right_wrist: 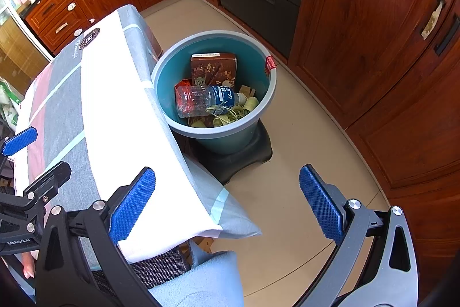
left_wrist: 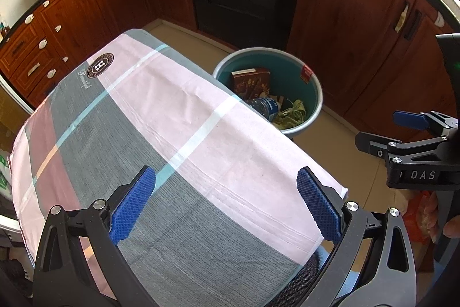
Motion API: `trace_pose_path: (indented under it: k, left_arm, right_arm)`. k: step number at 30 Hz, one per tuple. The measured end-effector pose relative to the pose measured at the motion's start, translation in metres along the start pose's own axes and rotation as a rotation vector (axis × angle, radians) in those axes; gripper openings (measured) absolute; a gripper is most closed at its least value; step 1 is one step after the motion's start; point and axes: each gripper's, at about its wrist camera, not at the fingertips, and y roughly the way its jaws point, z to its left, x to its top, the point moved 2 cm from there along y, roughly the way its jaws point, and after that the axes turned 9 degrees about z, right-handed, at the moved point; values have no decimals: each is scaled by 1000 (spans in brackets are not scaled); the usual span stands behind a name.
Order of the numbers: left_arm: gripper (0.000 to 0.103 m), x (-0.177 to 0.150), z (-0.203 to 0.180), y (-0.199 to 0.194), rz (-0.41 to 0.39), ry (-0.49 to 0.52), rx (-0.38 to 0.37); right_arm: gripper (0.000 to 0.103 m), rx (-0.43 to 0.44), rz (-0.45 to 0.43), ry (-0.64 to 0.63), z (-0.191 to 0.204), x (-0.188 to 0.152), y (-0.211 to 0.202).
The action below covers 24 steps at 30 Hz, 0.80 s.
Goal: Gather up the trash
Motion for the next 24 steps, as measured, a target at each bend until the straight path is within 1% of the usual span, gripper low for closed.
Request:
trace_pose_path:
  k: [9,24]
  left_arm:
    - [99,-2,-1,-5,-7,12,-3]
    - [99,-2,2,0,18,4,-11]
  right_arm:
    - [96,0,0,4,-2,3,-2]
    - [96,-9,-1,6,-2,7,-3]
